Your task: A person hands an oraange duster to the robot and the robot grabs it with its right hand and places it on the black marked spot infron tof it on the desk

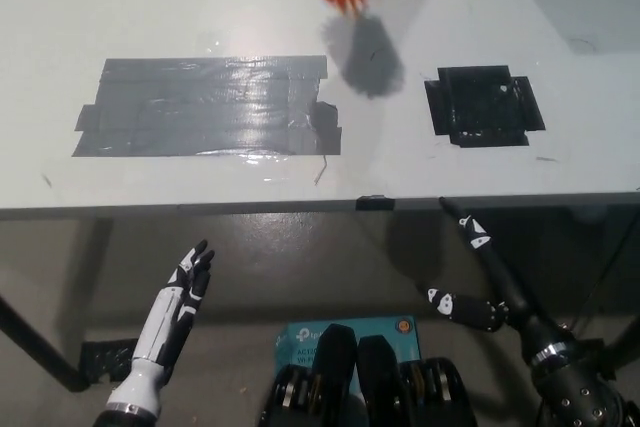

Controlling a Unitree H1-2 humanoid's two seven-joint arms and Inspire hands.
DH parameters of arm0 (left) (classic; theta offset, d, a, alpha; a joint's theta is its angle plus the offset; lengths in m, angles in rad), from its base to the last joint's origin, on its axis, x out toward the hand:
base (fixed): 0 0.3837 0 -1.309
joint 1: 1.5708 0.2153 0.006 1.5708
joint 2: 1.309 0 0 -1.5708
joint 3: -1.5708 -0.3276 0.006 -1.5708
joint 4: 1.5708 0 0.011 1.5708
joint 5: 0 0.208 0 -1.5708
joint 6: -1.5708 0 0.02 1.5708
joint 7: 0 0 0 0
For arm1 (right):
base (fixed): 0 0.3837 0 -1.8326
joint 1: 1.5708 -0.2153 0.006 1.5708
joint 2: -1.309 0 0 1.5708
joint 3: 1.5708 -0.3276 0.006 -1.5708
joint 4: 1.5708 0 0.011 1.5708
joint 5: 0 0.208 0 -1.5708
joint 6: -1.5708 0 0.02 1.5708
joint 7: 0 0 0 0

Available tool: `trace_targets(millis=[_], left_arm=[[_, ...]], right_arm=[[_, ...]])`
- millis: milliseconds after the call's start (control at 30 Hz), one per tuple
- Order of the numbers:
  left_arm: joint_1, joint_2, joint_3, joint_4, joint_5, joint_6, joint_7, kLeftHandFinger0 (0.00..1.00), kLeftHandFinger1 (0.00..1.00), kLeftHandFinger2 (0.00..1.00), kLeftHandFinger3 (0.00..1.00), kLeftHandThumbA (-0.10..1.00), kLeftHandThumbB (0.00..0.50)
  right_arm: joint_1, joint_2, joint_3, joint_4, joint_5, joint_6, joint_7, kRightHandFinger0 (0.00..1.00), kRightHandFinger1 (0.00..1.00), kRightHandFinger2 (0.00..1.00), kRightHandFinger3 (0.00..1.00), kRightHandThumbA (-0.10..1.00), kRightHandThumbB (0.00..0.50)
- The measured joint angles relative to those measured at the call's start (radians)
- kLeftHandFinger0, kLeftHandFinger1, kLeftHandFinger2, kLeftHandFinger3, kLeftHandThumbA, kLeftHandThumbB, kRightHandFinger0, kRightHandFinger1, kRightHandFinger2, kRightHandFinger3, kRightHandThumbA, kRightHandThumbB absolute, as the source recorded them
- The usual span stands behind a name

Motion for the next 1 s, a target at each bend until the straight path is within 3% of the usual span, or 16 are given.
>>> trace_targets(millis=[233, 367, 633, 667, 700, 733, 767, 1000], left_arm=[[0.007, 0.0, 0.001, -0.001, -0.002, -0.008, 0.0, 1.0, 1.0, 1.0, 1.0, 0.99, 0.14], [0.013, 0.0, 0.001, -0.001, -0.002, -0.009, -0.001, 1.0, 1.0, 1.0, 1.0, 1.0, 0.138], [0.015, 0.0, 0.001, -0.001, -0.002, -0.011, -0.001, 1.0, 1.0, 1.0, 1.0, 1.0, 0.141], [0.015, 0.0, 0.001, -0.001, -0.002, -0.011, -0.001, 1.0, 1.0, 1.0, 1.0, 1.0, 0.148], [0.015, 0.0, 0.0, -0.001, -0.002, -0.011, -0.001, 1.0, 1.0, 1.0, 1.0, 1.0, 0.147], [0.015, 0.0, 0.0, -0.001, -0.002, -0.011, -0.001, 1.0, 1.0, 1.0, 1.0, 1.0, 0.149], [0.015, 0.0, 0.0, -0.001, -0.002, -0.011, -0.001, 1.0, 1.0, 1.0, 1.0, 1.0, 0.144], [0.015, 0.001, 0.001, -0.001, -0.001, -0.011, -0.001, 1.0, 1.0, 1.0, 1.0, 1.0, 0.131]], right_arm=[[0.041, 0.032, -0.082, -0.136, 0.017, -0.005, -0.019, 1.0, 1.0, 1.0, 1.0, 0.85, 0.125], [0.043, 0.057, -0.142, -0.296, 0.015, 0.016, -0.035, 1.0, 1.0, 1.0, 1.0, 0.96, 0.167], [-0.095, 0.051, -0.225, -0.554, -0.002, 0.151, -0.031, 1.0, 1.0, 1.0, 1.0, 0.98, 0.207], [-0.126, 0.048, -0.23, -0.562, -0.003, 0.165, -0.029, 1.0, 1.0, 1.0, 1.0, 0.99, 0.236], [-0.184, 0.042, -0.237, -0.561, -0.001, 0.198, -0.024, 1.0, 1.0, 1.0, 1.0, 0.98, 0.201], [-0.208, 0.039, -0.241, -0.559, 0.001, 0.211, -0.021, 1.0, 1.0, 1.0, 1.0, 1.0, 0.292], [-0.228, 0.038, -0.243, -0.556, 0.004, 0.222, -0.019, 1.0, 1.0, 1.0, 1.0, 1.0, 0.314], [-0.488, 0.029, -0.258, -0.309, 0.033, 0.371, 0.042, 1.0, 1.0, 1.0, 1.0, 1.0, 0.36]])
